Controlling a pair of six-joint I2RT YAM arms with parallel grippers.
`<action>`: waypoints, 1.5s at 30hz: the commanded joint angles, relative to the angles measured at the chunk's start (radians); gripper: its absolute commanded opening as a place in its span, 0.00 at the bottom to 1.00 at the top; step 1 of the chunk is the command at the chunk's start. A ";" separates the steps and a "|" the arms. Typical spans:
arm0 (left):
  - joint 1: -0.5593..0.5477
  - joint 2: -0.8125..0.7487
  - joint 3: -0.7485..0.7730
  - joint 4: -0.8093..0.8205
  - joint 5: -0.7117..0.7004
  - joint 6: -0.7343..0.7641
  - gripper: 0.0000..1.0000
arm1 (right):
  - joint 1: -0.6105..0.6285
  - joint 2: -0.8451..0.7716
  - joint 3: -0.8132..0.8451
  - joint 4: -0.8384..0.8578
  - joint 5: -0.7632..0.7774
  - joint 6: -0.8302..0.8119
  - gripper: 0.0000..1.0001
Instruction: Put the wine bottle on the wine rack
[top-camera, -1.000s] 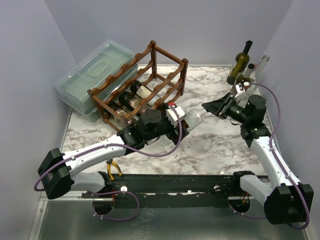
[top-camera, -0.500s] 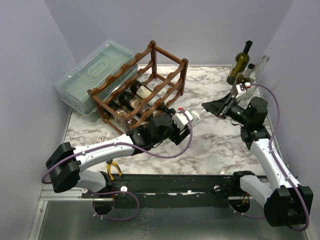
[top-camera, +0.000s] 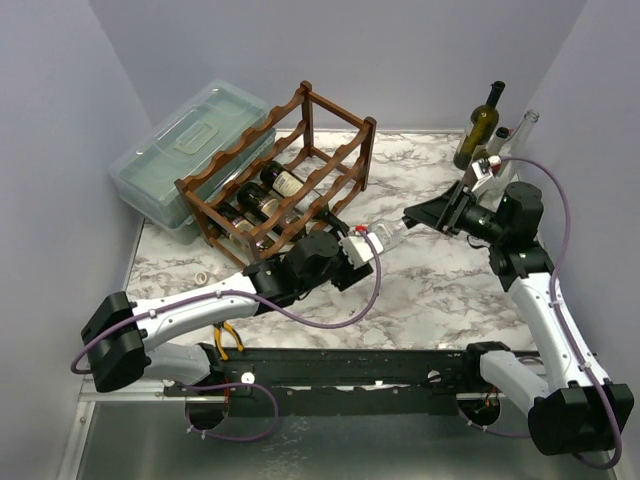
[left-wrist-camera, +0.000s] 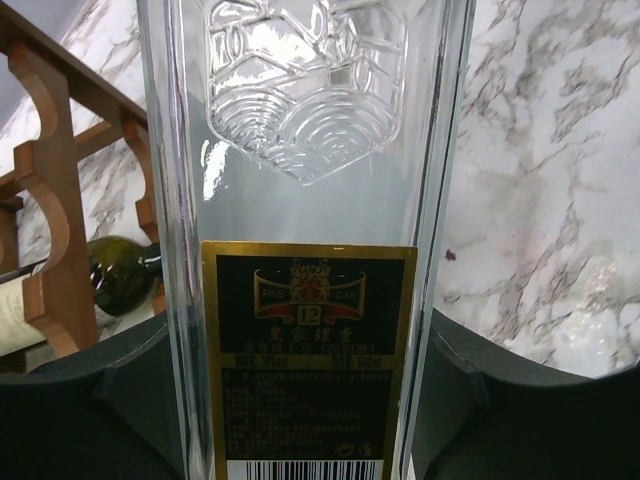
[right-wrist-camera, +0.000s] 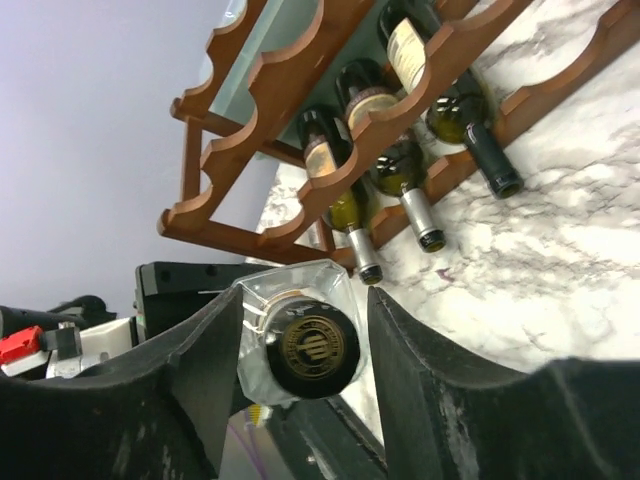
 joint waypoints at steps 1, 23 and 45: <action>0.010 -0.068 -0.009 0.027 -0.016 0.120 0.00 | -0.005 0.012 0.107 -0.272 -0.008 -0.226 0.61; -0.025 -0.311 -0.290 0.101 0.231 0.651 0.00 | 0.321 -0.133 0.101 -0.655 0.002 -0.599 1.00; -0.034 -0.379 -0.316 0.074 0.284 0.733 0.00 | 0.617 0.046 0.152 -0.767 0.036 -0.625 0.72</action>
